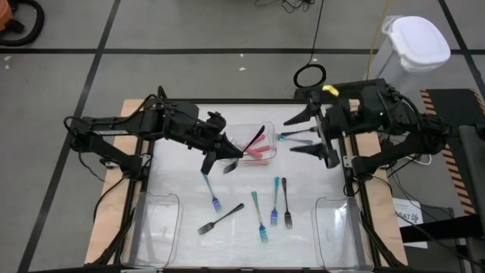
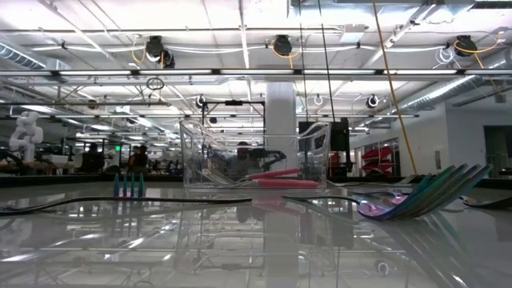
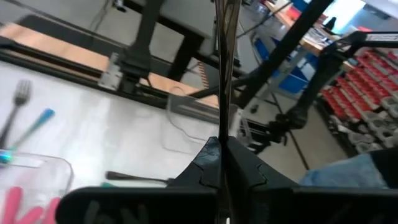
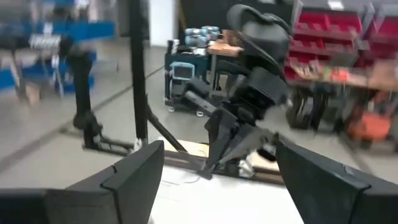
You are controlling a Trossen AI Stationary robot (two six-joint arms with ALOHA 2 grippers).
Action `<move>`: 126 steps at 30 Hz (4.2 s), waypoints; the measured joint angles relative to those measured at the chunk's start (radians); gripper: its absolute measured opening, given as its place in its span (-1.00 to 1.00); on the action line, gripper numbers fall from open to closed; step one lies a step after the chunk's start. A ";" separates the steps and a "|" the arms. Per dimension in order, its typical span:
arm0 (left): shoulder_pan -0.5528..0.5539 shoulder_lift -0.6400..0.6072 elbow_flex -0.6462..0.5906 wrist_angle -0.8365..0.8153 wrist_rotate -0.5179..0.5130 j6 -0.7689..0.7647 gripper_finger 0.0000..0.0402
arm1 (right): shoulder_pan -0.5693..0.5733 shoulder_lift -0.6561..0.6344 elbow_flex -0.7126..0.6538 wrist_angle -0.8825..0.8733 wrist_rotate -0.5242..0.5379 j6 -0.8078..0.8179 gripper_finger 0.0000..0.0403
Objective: Sort silverware by color (type)
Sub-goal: Put the black fork into the right transparent bin
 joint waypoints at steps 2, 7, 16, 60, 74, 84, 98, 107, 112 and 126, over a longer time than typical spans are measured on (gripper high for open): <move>0.000 0.000 -0.001 -0.001 0.017 -0.010 -0.98 | 0.011 0.000 0.000 0.000 0.001 -0.057 0.50; -0.010 0.000 -0.001 0.002 0.045 -0.055 -0.98 | 0.026 0.000 0.000 -0.001 0.002 -0.098 0.50; -0.037 0.055 -0.002 0.044 0.146 -0.108 -0.98 | 0.054 0.000 0.000 -0.005 0.003 -0.190 0.50; -0.125 0.161 0.117 0.139 0.214 -0.324 -0.98 | 0.267 0.122 0.263 -0.287 0.137 -0.319 0.50; -0.125 0.167 0.117 0.100 0.240 -0.322 -0.98 | 0.255 0.209 0.263 -0.291 0.138 -0.428 0.50; -0.125 0.181 0.116 0.104 0.259 -0.321 -0.98 | 0.237 0.240 0.262 -0.298 0.135 -0.415 0.25; -0.125 0.184 0.116 0.101 0.278 -0.320 -0.98 | 0.225 0.244 0.262 -0.366 0.134 -0.431 -0.37; -0.125 0.184 0.116 0.049 0.278 -0.319 -0.98 | 0.225 0.243 0.262 -0.366 0.130 -0.431 -0.53; -0.125 0.184 0.116 0.052 0.278 -0.315 -0.98 | 0.225 0.243 0.262 -0.370 0.108 -0.430 -0.64; -0.124 0.183 0.116 0.052 0.267 -0.320 -0.96 | 0.225 0.251 0.262 -0.411 0.070 -0.427 -0.96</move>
